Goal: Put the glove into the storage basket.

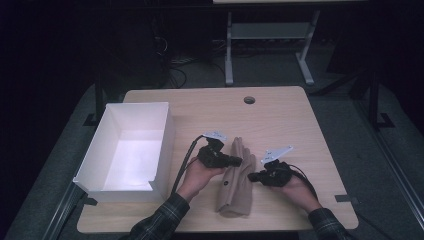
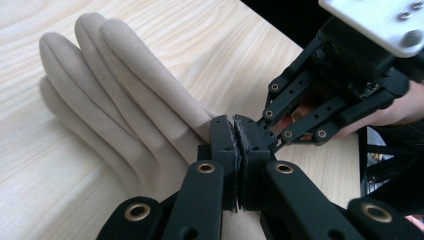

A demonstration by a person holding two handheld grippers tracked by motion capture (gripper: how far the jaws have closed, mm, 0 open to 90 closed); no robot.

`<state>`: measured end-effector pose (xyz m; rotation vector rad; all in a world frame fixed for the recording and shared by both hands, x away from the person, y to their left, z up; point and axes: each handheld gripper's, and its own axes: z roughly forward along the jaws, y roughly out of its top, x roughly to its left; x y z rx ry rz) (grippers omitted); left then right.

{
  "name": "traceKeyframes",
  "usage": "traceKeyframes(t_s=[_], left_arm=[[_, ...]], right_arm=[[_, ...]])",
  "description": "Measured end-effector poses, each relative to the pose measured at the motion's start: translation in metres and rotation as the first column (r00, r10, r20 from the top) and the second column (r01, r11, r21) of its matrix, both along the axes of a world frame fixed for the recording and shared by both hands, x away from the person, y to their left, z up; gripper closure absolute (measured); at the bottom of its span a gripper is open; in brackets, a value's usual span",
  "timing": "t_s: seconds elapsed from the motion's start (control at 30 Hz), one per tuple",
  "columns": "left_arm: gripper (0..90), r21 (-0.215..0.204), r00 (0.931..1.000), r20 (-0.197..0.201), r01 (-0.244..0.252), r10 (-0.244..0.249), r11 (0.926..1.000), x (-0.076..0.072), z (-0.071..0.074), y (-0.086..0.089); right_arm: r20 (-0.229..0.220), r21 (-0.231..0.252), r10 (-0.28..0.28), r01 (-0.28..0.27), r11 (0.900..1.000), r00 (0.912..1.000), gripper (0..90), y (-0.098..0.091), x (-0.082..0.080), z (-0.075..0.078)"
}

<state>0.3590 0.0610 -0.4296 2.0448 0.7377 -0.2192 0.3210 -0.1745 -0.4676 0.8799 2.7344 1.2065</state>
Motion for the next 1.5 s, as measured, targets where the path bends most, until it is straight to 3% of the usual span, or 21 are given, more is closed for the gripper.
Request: traceKeyframes(t_s=[0.3, 0.37, 0.43, 0.5, 0.57, 0.63, 0.67, 0.9, 1.17, 1.3, 1.5], left_arm=[[86.9, 0.034, 0.9997, 0.004, 0.024, -0.025, 0.9991, 0.000, -0.010, -0.014], [84.7, 0.020, 0.9997, 0.008, 0.023, -0.023, 0.9995, 0.000, -0.011, -0.014], [77.4, -0.003, 0.9998, 0.006, 0.019, -0.019, 0.9998, -0.002, -0.009, -0.014], [73.5, 0.006, 0.9994, 0.021, 0.028, -0.028, 0.9996, -0.003, -0.006, -0.014], [78.7, 0.011, 0.9986, 0.024, 0.046, -0.046, 0.9989, -0.006, -0.005, -0.014], [89.4, 0.027, 0.9975, 0.017, 0.068, -0.069, 0.9973, -0.010, -0.006, -0.017], [89.4, 0.042, 0.9967, 0.016, 0.079, -0.080, 0.9960, -0.012, -0.007, -0.020], [89.4, 0.154, 0.9894, 0.039, 0.133, -0.140, 0.9791, -0.031, -0.022, -0.040], [89.5, 0.229, 0.9858, 0.053, 0.143, -0.159, 0.9629, -0.035, -0.029, -0.042], [89.5, 0.241, 0.9851, 0.053, 0.146, -0.163, 0.9594, -0.037, -0.028, -0.037], [89.5, 0.265, 0.9847, 0.054, 0.146, -0.166, 0.9533, -0.041, -0.026, -0.020]], right_arm=[[0.008, 0.002, 0.017, -0.017, 0.9999, 0.9998, 90.0, 0.010, 0.001, -0.001], [0.011, 0.002, 0.014, -0.014, 0.9999, 0.9998, 90.0, 0.007, 0.001, 0.000], [0.017, 0.003, -0.003, 0.003, 1.0000, 0.9999, 89.1, 0.000, 0.001, 0.002], [0.033, 0.011, -0.035, 0.035, 0.9993, 0.9988, 85.0, -0.010, 0.002, 0.005], [0.043, 0.021, -0.079, 0.078, 0.9967, 0.9960, 79.1, -0.022, 0.004, 0.008], [0.051, 0.026, -0.150, 0.149, 0.9885, 0.9873, 68.4, -0.041, 0.007, 0.009], [0.051, 0.026, -0.150, 0.149, 0.9885, 0.9873, 68.4, -0.041, 0.007, 0.009], [0.103, -0.015, -0.288, 0.291, 0.9566, 0.9520, 36.9, -0.067, 0.014, 0.003], [0.138, -0.047, -0.377, 0.387, 0.9211, 0.9157, 22.6, -0.077, 0.021, -0.008], [0.140, -0.062, -0.390, 0.402, 0.9138, 0.9099, 20.0, -0.077, 0.023, -0.012], [0.147, -0.049, -0.393, 0.403, 0.9137, 0.9077, 17.5, -0.077, 0.024, -0.014]])
